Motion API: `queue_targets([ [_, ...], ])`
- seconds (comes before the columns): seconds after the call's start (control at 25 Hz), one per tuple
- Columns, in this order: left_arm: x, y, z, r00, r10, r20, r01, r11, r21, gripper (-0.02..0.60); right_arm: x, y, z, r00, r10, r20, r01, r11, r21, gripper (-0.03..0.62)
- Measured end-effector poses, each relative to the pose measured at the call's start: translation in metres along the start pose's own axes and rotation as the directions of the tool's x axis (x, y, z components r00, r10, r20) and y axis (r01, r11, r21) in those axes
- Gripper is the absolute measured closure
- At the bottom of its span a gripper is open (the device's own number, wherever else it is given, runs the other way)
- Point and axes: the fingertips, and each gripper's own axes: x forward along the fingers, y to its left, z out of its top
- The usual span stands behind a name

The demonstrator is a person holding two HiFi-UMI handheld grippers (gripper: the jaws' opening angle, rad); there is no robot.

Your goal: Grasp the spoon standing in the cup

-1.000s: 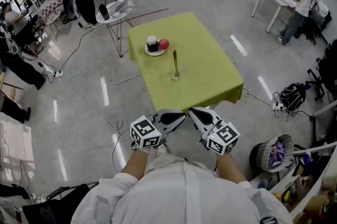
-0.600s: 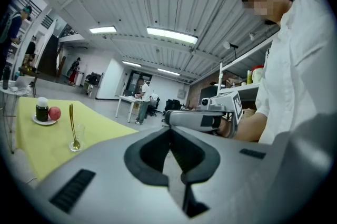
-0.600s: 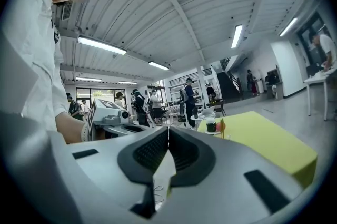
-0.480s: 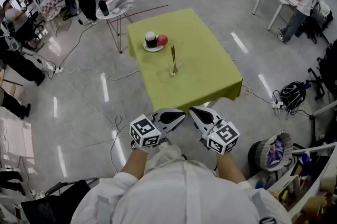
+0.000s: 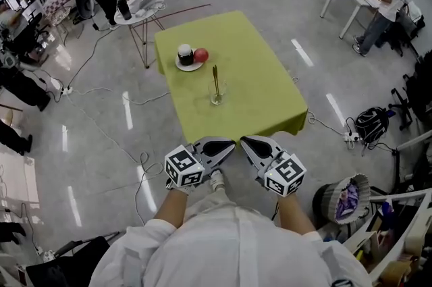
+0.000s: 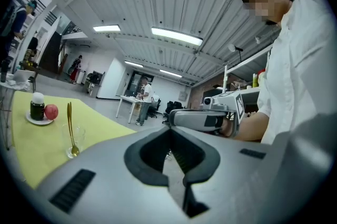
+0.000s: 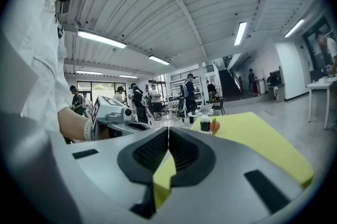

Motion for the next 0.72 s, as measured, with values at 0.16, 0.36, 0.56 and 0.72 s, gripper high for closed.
queue_targets([
  [0.16,0.019,0.026,0.009,1.000,-0.007,0.007,0.007,1.000,-0.013,0.577,0.015,-0.026,0.005,1.000,0.012,-0.026,-0.012,1.000,-0.017,0.589],
  [0.36,0.037,0.061,0.020,1.000,-0.002,0.005,0.003,1.000,-0.021,0.577,0.039,-0.056,0.011,0.999,0.036,-0.036,-0.037,0.999,-0.006,0.589],
  [0.56,0.040,0.089,0.022,1.000,0.009,-0.002,-0.009,0.999,-0.038,0.577,0.061,-0.075,0.012,0.997,0.058,-0.051,-0.058,0.998,0.001,0.589],
  [0.72,0.037,0.109,0.023,1.000,0.015,-0.023,-0.016,0.999,-0.043,0.577,0.078,-0.090,0.017,0.994,0.083,-0.068,-0.083,0.997,0.004,0.588],
])
